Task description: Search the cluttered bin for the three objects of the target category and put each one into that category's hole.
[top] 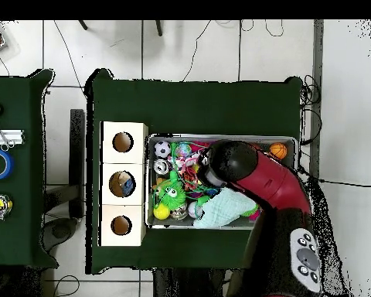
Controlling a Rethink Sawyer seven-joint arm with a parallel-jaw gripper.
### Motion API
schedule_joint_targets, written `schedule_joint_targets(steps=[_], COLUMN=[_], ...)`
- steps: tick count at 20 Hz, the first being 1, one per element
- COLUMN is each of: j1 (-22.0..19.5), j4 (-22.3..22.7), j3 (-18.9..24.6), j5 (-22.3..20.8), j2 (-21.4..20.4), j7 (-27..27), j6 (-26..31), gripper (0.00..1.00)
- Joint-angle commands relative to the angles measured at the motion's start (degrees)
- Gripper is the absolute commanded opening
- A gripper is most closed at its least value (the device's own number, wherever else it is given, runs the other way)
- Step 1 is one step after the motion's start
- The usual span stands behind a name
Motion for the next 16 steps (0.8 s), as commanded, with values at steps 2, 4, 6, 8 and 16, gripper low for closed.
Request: schedule_joint_targets(steps=[2, 4, 6, 8, 16], j1=[-7.12, -7.27, -8.05, -9.85, -8.47], j4=[-1.27, -2.01, -2.20, -3.64, -6.97], j3=[10.23, 10.45, 11.30, 12.82, 10.58], j5=[-6.51, -8.65, -11.61, -14.19, -15.89], j2=[4.61, 4.71, 4.85, 5.58, 0.97], j7=[-8.23, -8.80, -10.53, -13.06, -5.39], j6=[-9.67, -9.89, -11.76, -11.94, 5.58], gripper=[0.00, 0.00, 0.00, 0.00, 0.00])
